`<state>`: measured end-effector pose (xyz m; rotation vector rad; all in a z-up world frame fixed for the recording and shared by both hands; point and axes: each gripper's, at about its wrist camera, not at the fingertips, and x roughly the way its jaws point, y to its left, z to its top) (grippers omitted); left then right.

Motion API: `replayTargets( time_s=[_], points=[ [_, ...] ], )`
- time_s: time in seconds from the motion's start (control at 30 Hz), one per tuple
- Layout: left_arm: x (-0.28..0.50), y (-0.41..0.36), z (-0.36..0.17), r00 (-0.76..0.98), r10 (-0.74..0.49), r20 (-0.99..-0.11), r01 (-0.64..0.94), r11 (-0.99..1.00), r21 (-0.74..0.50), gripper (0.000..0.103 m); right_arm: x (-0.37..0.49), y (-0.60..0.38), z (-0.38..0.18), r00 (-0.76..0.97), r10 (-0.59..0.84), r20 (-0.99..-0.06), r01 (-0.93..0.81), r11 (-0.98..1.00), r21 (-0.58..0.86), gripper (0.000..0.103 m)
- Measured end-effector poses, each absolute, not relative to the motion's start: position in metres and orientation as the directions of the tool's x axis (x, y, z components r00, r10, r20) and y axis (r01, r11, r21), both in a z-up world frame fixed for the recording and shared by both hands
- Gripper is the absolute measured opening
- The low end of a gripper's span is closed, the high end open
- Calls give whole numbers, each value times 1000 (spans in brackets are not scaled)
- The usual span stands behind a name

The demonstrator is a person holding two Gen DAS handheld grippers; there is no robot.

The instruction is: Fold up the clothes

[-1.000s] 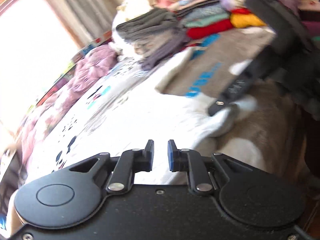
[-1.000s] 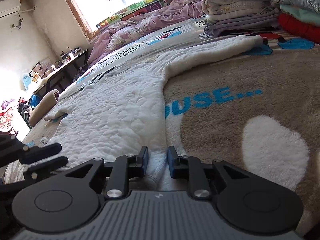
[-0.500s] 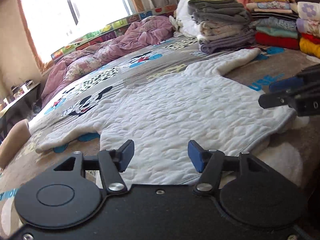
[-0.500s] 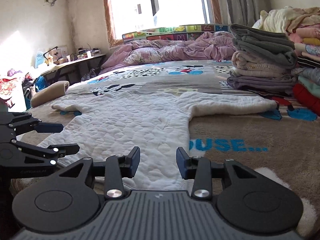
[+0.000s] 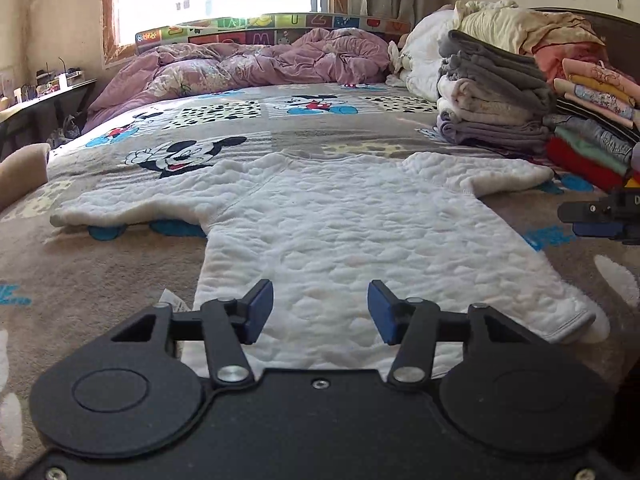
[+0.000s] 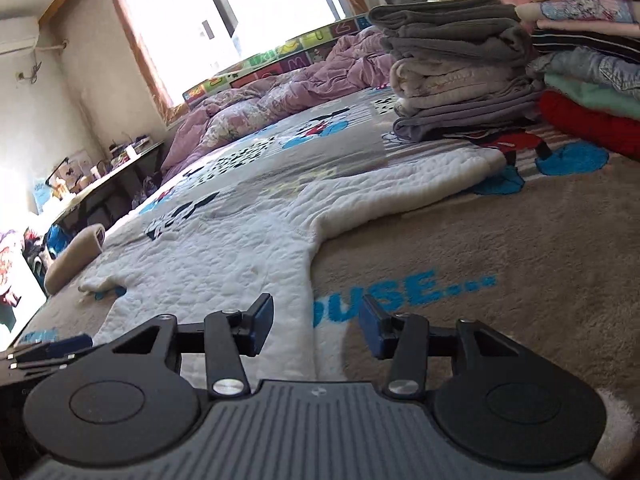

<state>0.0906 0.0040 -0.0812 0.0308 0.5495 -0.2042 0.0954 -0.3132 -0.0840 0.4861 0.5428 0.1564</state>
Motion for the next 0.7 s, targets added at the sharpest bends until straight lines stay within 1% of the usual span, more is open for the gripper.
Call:
replayTargets(
  time_s=[0.03,0.1,0.13,0.17,0.2,0.23,0.3,0.4,0.43,0.47,0.5,0.53,0.57,0.6,0.63,0.67,0.7],
  points=[
    [96,-1,-78,826,-211,-523,207,976,-67,34,108,-334,-87,858,252,-447,43,832,552,58],
    [113,-17,-69,804,-269,-530,234,963,-133,34,133,-373,-101,874,219,-435,145,735,662,59],
    [123,-25,-64,791,-298,-534,249,954,-165,31,144,-392,-108,881,202,-429,191,678,710,61],
    [135,-36,-59,780,-321,-537,263,947,-184,29,156,-410,-114,886,187,-425,231,617,752,65],
    [148,-48,-56,769,-335,-544,272,942,-195,29,168,-424,-122,889,181,-421,256,566,784,69],
    [162,-59,-53,758,-346,-553,277,938,-207,29,179,-435,-129,890,183,-417,269,527,806,71],
    [196,-86,-50,741,-350,-573,280,937,-210,29,201,-453,-143,894,187,-407,287,458,841,71],
    [249,-126,-56,726,-336,-600,269,942,-202,28,227,-459,-148,897,203,-392,257,480,839,70],
    [261,-138,-63,717,-340,-609,273,940,-203,28,233,-459,-149,897,207,-390,248,495,833,65],
    [274,-153,-71,709,-342,-617,279,939,-200,28,237,-458,-151,895,205,-397,242,523,817,54],
    [283,-167,-81,697,-338,-633,293,939,-178,28,239,-456,-152,886,197,-419,249,560,790,45],
    [286,-183,-94,687,-316,-655,320,940,-119,27,239,-456,-154,881,189,-435,258,579,774,26],
    [286,-200,-109,682,-285,-674,350,936,-42,29,237,-460,-158,880,183,-439,271,565,780,13],
    [281,-212,-115,693,-249,-677,373,927,40,29,235,-463,-161,879,177,-442,284,550,785,9],
    [276,-216,-112,701,-232,-674,386,918,85,29,234,-466,-164,879,174,-445,294,538,790,7],
    [272,-216,-108,699,-232,-677,399,911,100,29,232,-467,-162,878,170,-448,300,535,790,7],
    [271,-211,-101,692,-250,-677,411,908,85,29,229,-466,-157,877,144,-458,313,553,772,8]
  ],
)
